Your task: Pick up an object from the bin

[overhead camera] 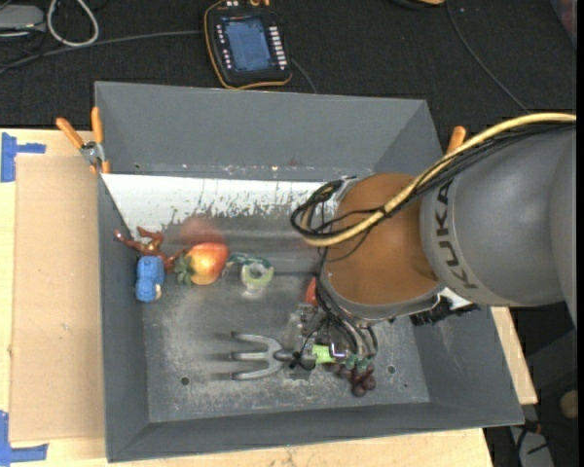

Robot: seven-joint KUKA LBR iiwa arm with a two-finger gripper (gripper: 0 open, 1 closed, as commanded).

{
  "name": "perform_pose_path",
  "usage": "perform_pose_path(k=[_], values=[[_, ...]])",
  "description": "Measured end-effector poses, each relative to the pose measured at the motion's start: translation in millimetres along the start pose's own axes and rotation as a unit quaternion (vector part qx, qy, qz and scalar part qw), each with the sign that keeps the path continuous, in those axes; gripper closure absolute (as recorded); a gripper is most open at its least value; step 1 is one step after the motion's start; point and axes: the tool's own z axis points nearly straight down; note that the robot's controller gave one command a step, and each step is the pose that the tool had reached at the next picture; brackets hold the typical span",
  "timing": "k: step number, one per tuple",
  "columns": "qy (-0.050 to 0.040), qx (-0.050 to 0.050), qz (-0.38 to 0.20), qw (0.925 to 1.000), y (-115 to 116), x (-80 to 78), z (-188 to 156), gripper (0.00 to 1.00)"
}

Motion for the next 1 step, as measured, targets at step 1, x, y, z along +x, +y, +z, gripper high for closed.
perform_pose_path(k=[1], values=[[-0.0009, 0.0, 0.0, 1.0, -0.1, -0.2, -17.7, 1.0]])
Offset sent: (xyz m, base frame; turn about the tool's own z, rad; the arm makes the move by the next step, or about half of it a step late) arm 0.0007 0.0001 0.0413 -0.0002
